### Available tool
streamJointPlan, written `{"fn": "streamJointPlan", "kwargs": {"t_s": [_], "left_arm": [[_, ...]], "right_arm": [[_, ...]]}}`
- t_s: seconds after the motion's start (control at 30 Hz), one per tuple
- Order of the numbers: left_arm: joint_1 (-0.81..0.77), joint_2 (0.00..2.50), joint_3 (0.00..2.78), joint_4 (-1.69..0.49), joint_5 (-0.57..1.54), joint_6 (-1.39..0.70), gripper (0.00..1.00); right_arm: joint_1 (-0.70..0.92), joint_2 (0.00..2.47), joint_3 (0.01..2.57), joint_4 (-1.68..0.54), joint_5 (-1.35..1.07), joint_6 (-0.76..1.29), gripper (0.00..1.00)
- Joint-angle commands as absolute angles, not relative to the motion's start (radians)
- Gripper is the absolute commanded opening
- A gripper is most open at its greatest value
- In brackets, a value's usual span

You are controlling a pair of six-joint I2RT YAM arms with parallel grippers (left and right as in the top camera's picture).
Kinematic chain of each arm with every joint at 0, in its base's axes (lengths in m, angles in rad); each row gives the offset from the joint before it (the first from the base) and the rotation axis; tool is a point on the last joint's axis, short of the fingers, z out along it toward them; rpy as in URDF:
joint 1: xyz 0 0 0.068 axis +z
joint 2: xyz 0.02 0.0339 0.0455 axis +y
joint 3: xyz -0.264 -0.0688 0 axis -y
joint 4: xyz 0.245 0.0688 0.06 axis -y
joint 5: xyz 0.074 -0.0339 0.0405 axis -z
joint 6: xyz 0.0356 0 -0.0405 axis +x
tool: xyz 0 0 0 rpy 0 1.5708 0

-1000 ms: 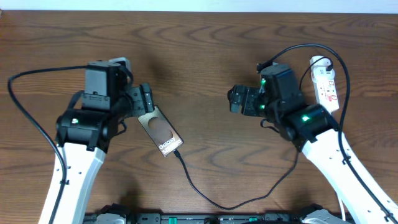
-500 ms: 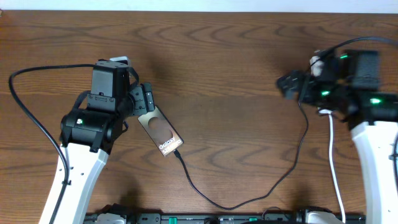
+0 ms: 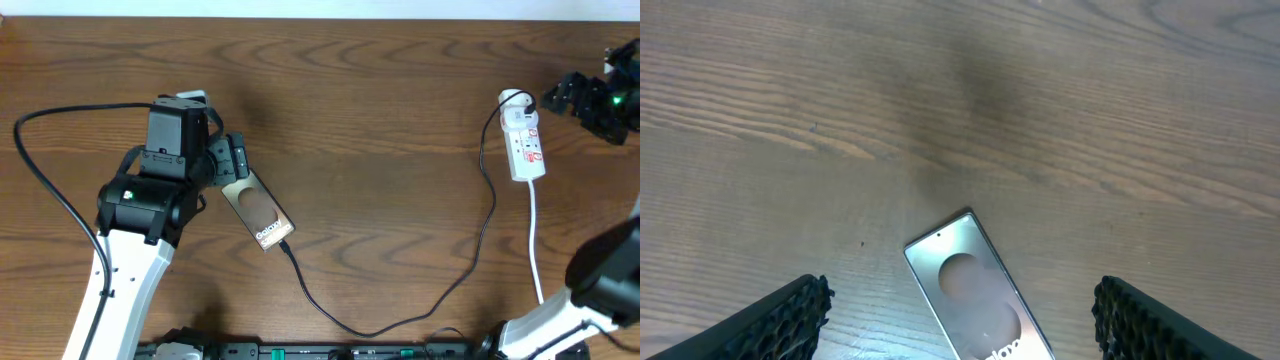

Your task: Plug charger to phone and switch on socket

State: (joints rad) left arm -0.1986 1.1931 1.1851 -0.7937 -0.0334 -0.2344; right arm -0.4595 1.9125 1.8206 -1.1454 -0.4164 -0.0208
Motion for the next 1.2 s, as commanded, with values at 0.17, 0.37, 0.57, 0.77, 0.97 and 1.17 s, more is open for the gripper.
{"fn": "streamJointPlan", "kwargs": {"t_s": [0.17,0.37,0.57,0.77,0.97,1.17], "left_arm": [[-0.2,1.196,1.196,-0.793,-0.054,-0.222,0.86],[-0.201,1.196,1.196,-0.793,-0.054,-0.222,0.86],[-0.2,1.196,1.196,-0.793,-0.054,-0.222,0.87],[-0.2,1.196,1.196,-0.793,-0.053,-0.222,0.86],[-0.201,1.196,1.196,-0.793,-0.054,-0.222,0.86],[-0.2,1.196,1.196,-0.793,-0.054,-0.222,0.86]], "right_arm": [[-0.462,2.141,1.845,-1.044,-0.439,-0.113,0.99],[-0.445,2.2,1.845,-1.011,-0.575,-0.268,0.99],[-0.441,2.2,1.845,-0.971,-0.596,-0.262,0.99],[-0.434,2.2,1.844,-0.962,-0.543,-0.232,0.99],[-0.416,2.223,1.843,-0.961,-0.54,-0.214,0.99],[-0.379,2.305,1.843,-0.962,-0.541,-0.179,0.97]]}}
